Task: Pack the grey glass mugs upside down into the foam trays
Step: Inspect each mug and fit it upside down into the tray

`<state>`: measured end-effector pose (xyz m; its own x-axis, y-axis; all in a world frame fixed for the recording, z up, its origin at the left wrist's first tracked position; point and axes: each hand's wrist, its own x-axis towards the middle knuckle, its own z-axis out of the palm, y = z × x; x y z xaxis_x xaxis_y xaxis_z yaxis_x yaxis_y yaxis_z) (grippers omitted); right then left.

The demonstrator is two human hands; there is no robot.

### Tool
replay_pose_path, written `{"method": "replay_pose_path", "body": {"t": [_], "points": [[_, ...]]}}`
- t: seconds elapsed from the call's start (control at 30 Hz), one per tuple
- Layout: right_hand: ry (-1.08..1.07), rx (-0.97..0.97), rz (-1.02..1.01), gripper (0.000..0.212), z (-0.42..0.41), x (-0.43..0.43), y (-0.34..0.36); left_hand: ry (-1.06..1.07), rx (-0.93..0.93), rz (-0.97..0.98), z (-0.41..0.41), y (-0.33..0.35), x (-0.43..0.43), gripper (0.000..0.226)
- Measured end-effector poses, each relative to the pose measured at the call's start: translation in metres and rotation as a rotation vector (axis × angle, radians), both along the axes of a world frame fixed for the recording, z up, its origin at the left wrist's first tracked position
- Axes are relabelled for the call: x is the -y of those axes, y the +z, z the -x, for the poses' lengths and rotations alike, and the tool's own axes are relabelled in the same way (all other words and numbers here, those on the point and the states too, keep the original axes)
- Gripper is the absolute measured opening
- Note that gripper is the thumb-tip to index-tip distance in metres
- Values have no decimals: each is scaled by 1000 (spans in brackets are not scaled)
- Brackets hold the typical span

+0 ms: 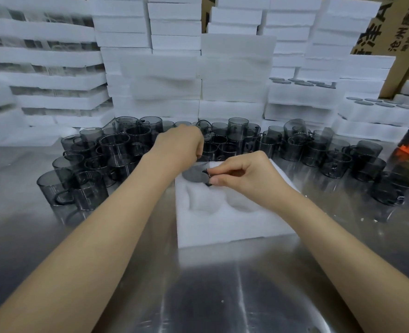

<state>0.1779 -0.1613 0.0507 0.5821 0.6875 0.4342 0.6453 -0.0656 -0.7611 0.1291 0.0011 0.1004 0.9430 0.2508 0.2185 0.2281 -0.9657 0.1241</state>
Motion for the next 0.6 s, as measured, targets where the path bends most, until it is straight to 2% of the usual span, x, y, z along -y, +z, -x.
{"method": "replay_pose_path", "body": {"t": [0.1, 0.17, 0.3, 0.37, 0.5, 0.6], "points": [[-3, 189, 82, 2, 1, -1, 0, 13, -2, -52, 0, -3, 8, 18], [-40, 287, 202, 9, 1, -2, 1, 53, 3, -160, -3, -11, 21, 16], [-62, 318, 312, 16, 2, -2, 2, 117, 4, -285, -9, -28, 49, 19], [-50, 276, 295, 18, 1, -1, 1, 79, -10, -251, -8, -22, 43, 22], [-35, 192, 240, 19, -1, 0, -2, 110, -10, 112, 8, 17, -2, 24], [-32, 184, 212, 18, -3, -1, -4, 331, 21, 62, 26, 32, -44, 37]]}}
